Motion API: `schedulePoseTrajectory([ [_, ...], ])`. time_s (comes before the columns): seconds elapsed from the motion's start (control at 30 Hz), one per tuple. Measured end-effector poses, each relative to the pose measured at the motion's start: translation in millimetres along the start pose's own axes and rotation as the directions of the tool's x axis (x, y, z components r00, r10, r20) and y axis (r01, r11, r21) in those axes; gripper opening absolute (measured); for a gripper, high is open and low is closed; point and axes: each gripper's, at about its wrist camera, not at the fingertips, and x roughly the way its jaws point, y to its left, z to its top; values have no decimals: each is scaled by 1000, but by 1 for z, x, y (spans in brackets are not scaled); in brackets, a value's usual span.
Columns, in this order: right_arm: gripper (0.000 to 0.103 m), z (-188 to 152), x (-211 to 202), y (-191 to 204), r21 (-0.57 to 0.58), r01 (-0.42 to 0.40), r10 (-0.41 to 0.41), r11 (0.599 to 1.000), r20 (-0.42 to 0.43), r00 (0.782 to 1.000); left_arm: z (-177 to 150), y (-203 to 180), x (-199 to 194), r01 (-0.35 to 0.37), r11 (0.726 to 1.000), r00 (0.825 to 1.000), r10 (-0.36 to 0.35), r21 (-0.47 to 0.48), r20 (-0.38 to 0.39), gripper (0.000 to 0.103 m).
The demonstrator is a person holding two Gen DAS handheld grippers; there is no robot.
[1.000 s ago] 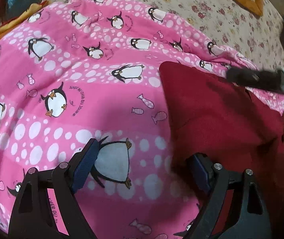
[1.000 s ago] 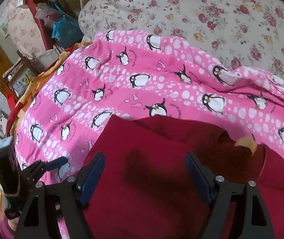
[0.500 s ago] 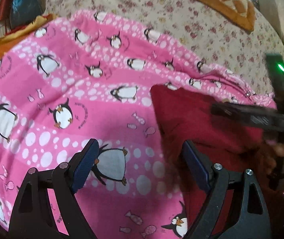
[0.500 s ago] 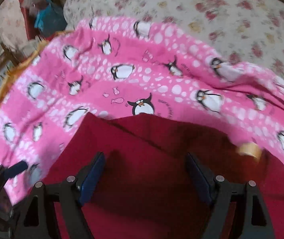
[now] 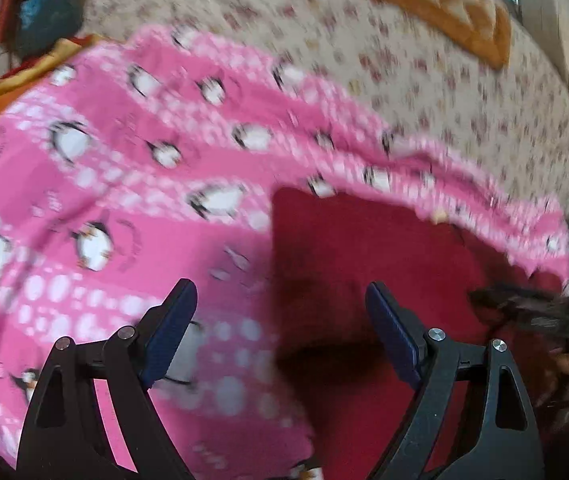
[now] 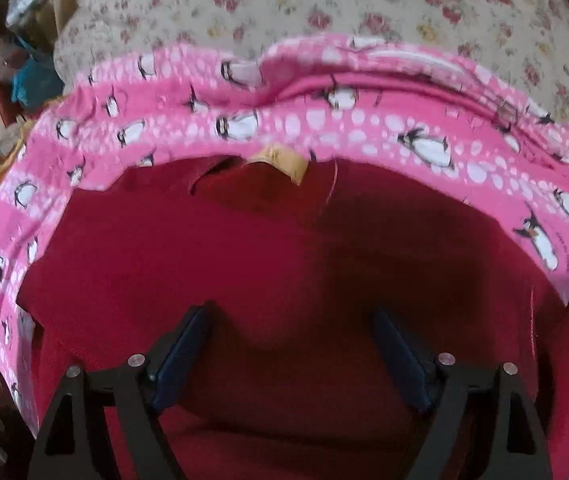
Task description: Fold small clothes
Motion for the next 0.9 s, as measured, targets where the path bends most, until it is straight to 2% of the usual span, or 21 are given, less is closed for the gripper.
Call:
schedulePoseTrajectory([
  [0.07,84,-6,-19,-3,3,-27,27,1000,21,999,-3,-14,19,-20,999,998,23,50,-63,86],
  [0.13,84,-18,-44,-14,13,-36,35,999,56,998,-9,-26,36,-78,991,990,90,109,-110,86],
  [0.23,84,-47,-88,-45,40,-10,7,999,94,996,-11,-35,37,-101,984,990,114,149,-83,86],
  [0.43,84,-115,-136,-118,146,123,-131,982,47,990,-10,-26,29,-73,993,993,81,91,-84,86],
  [0.57,84,-159,-151,-153,209,172,-175,963,-3,985,-9,-25,20,-74,995,995,78,72,-63,86],
  [0.63,84,-178,-153,-164,264,144,-143,954,-20,989,-10,-24,19,-72,995,995,76,63,-63,86],
  [0.73,84,-198,-144,-166,315,46,-35,948,-41,999,-11,-23,21,-73,996,994,77,56,-73,86],
  [0.8,77,-207,-136,-156,302,37,-25,953,-46,999,-11,-23,20,-71,996,995,74,51,-74,86],
  [0.83,75,-211,-133,-149,270,76,-71,960,-30,997,-11,-22,19,-70,996,995,73,50,-72,86],
  [0.87,65,-212,-133,-144,239,100,-99,966,-18,995,-11,-22,18,-70,996,995,73,47,-67,86],
  [0.9,49,-212,-134,-142,219,108,-110,970,0,994,-11,-22,17,-72,996,995,75,45,-63,86],
])
